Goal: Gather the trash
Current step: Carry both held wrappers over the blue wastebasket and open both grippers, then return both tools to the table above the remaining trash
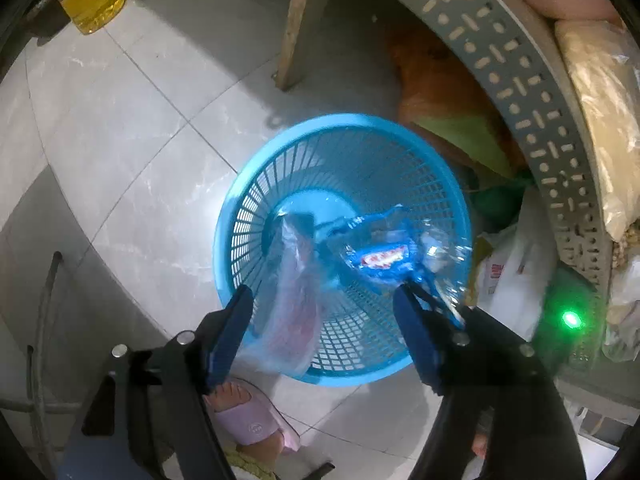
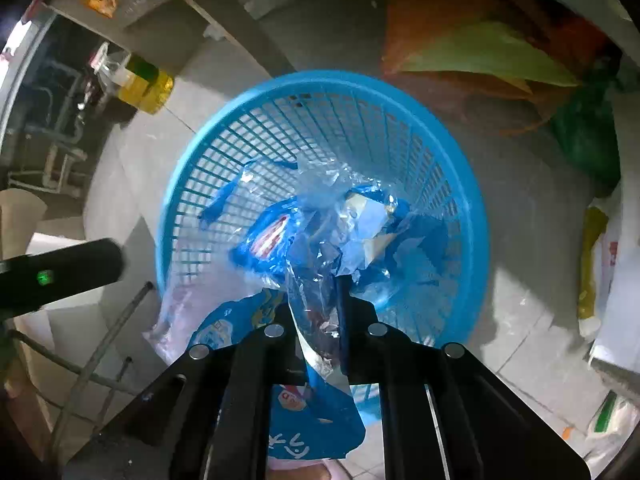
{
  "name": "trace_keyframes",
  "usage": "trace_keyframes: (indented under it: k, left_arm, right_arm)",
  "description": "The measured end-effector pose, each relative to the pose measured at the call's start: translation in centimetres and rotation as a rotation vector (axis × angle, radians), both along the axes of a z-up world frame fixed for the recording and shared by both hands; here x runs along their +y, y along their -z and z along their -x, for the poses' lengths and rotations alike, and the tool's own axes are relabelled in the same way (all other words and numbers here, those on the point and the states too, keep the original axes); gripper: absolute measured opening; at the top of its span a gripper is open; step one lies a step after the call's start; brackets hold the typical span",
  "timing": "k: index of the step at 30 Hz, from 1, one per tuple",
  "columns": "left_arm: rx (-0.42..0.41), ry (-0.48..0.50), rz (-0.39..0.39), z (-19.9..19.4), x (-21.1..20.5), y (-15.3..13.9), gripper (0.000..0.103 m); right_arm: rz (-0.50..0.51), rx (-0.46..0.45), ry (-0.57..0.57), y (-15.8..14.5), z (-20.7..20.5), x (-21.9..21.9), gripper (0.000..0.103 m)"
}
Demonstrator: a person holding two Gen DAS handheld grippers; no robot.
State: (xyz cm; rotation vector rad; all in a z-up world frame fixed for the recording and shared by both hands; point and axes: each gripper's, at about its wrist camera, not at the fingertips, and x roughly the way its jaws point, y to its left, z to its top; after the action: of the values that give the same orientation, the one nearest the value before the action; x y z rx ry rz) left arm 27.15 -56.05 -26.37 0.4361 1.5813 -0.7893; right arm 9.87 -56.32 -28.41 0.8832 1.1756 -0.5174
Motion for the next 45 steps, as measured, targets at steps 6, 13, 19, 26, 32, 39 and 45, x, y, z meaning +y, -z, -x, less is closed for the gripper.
trace_keyframes:
  k: [6,13,19,26,32,39,45]
  left_arm:
    - [-0.005,-0.018,0.077,0.6,2.4,-5.4,0.070]
    - [-0.051,0.028,0.310,2.2,11.6,-19.2,0.072]
    - [-0.185,-0.059,0.500,3.2,23.5,-27.3,0.082]
    - [-0.259,-0.267,0.595,5.2,35.3,-28.7,0.083]
    - [-0.343,-0.396,0.638,7.5,43.8,-29.3,0.084]
    - [-0.426,-0.505,0.679,9.3,51.1,-29.6,0.084]
    - [-0.484,-0.544,0.647,11.4,55.0,-29.3,0.085]
  right_arm:
    - [0.038,0.039,-0.064,0.9,-1.8,0.6,0.028]
    - [0.072,0.075,-0.130,2.5,-3.0,1.1,0.060]
    - [0.082,-0.002,-0.139,0.1,-3.2,1.3,0.073]
    - [0.051,-0.075,-0.043,-2.6,-2.3,0.6,0.077]
    - [0.131,-0.117,-0.039,-6.0,-1.8,1.6,0.077]
    - [0.240,-0.172,-0.047,-9.5,-1.6,2.7,0.077]
    - [0.313,-0.236,-0.090,-13.5,-1.5,5.2,0.077]
